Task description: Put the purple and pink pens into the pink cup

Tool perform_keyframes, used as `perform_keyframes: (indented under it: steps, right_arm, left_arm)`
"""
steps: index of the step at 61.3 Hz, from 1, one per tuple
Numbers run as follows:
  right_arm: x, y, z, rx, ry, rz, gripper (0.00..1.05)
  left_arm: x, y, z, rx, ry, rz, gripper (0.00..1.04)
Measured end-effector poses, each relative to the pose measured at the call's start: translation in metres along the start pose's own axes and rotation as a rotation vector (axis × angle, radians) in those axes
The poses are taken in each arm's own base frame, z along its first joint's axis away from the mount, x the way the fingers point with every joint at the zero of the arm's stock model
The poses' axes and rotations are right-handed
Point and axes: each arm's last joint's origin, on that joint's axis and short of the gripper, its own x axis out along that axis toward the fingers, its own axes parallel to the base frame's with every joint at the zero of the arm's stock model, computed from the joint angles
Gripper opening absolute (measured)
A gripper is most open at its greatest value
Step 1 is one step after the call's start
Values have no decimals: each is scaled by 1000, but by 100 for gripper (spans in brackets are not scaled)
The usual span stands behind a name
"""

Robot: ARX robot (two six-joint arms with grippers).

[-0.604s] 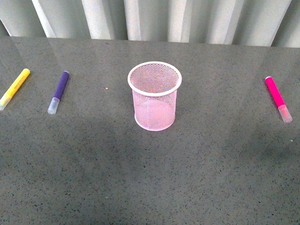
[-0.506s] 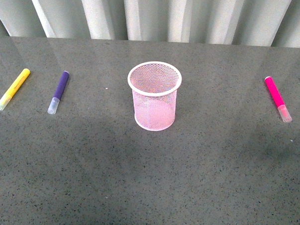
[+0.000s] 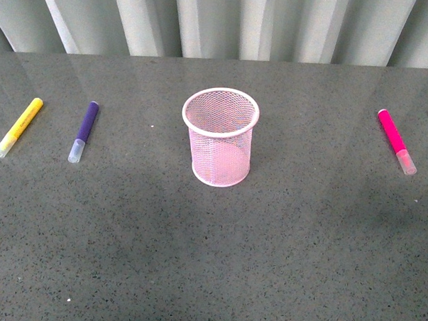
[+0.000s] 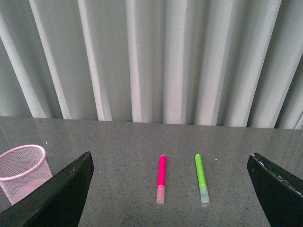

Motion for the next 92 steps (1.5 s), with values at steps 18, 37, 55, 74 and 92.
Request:
perform_keyframes:
  steps: [18,37,55,74,92]
  right_arm:
    - [0,0,0,0,0,0,98]
    - [0,0,0,0,0,0,98]
    - [0,0,0,0,0,0,98]
    - [0,0,0,0,0,0,98]
    - [0,0,0,0,0,0,98]
  left_arm:
    - [0,0,0,0,0,0,98]
    - [1,0,-1,-22,52,18,98]
    - [59,-19,20,-129,489,-28,98]
    - [172,-45,31,-109,704,-123,98]
    - [251,-56,8,-24,839,-134,98]
